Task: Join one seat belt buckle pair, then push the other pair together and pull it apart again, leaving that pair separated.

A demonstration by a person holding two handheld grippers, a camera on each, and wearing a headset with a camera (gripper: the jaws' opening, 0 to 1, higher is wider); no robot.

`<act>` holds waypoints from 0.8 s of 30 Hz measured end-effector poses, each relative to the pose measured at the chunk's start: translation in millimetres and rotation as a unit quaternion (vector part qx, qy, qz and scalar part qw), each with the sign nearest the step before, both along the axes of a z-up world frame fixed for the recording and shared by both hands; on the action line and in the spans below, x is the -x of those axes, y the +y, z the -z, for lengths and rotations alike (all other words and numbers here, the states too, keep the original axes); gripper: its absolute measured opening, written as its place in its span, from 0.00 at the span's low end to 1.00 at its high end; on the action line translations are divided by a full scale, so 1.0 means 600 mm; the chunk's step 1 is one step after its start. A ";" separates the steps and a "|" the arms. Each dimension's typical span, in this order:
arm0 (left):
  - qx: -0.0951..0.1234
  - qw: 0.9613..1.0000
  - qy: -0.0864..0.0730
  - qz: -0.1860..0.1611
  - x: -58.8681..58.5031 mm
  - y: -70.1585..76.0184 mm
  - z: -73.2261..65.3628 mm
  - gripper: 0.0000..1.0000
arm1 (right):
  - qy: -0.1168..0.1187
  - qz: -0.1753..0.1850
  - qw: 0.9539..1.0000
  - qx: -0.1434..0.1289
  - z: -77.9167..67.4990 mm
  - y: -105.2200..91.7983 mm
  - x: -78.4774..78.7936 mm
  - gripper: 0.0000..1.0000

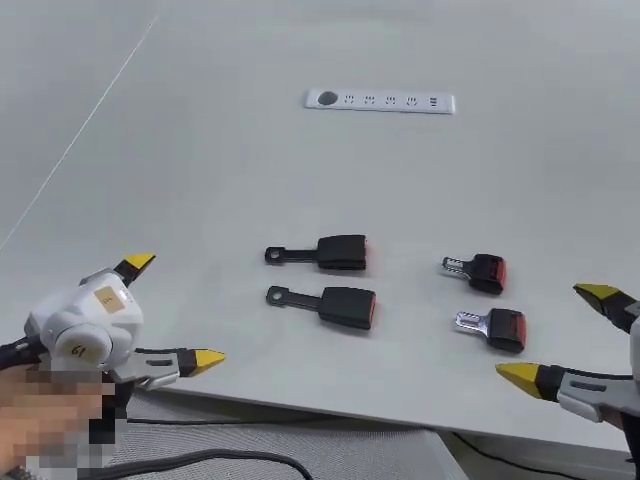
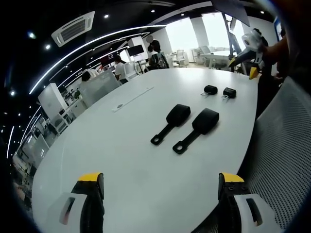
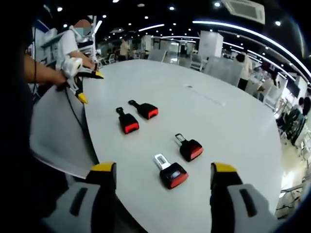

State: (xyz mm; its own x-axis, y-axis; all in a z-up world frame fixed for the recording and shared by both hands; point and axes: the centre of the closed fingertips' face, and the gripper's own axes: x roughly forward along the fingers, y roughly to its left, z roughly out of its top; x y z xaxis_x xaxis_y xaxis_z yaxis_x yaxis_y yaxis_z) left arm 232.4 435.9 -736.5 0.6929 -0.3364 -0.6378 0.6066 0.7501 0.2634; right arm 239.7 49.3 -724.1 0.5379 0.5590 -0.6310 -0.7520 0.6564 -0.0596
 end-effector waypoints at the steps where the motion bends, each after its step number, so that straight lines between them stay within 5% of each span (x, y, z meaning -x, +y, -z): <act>1: 0.000 1.000 0.000 0.000 0.000 0.000 0.000 1.00 | -0.006 0.000 1.000 0.000 -0.002 0.000 -0.002 0.82; 24: 0.002 1.000 0.004 0.002 0.002 -0.002 0.003 0.99 | 0.005 0.002 1.000 -0.005 -0.001 -0.008 0.004 0.79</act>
State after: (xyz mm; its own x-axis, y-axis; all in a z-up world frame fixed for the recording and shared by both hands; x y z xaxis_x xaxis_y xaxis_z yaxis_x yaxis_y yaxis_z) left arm 231.2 434.8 -738.5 0.6864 -0.3418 -0.6420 0.6119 0.7484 0.2558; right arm 237.4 44.5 -723.5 0.5341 0.5624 -0.6312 -0.7495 0.6604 -0.0459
